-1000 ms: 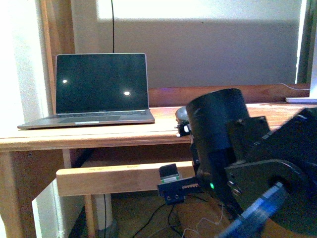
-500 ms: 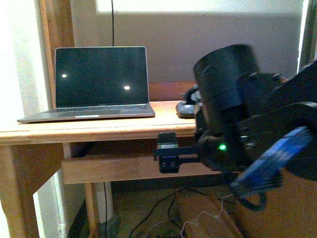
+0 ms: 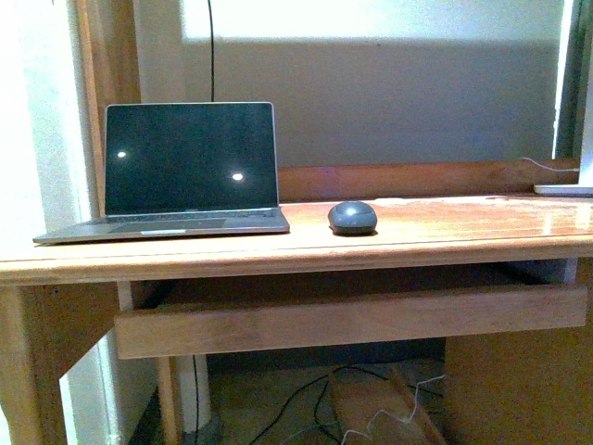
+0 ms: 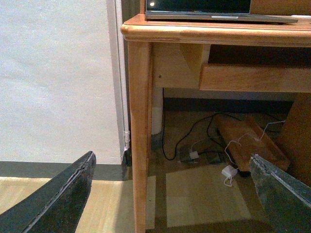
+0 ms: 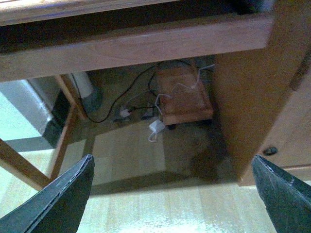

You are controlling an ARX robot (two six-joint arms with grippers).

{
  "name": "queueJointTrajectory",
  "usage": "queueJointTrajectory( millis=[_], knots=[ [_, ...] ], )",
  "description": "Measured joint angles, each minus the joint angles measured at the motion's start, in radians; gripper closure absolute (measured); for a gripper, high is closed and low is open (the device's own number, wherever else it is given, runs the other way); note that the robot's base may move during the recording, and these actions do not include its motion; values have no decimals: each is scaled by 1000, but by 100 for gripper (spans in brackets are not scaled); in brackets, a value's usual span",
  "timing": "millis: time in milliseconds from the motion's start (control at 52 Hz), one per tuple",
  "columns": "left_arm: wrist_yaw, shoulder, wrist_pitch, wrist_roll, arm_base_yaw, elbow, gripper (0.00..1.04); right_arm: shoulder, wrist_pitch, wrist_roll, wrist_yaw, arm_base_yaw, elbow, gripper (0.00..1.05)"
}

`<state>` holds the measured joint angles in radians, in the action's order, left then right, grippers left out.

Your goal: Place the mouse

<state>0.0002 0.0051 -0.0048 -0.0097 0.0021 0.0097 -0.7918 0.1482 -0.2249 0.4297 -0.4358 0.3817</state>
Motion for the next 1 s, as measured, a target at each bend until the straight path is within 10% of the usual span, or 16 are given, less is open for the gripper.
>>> queueJointTrajectory(
  millis=[173, 750, 1000],
  knots=[
    [1, 0, 0, 0, 0, 0, 8, 456, -256, -71, 227, -109, -161, 8],
    [0, 0, 0, 1, 0, 0, 8, 771, -132, 217, -270, 267, -366, 102],
    [0, 0, 0, 1, 0, 0, 8, 786, -147, 219, -426, 429, -366, 102]
  ],
)
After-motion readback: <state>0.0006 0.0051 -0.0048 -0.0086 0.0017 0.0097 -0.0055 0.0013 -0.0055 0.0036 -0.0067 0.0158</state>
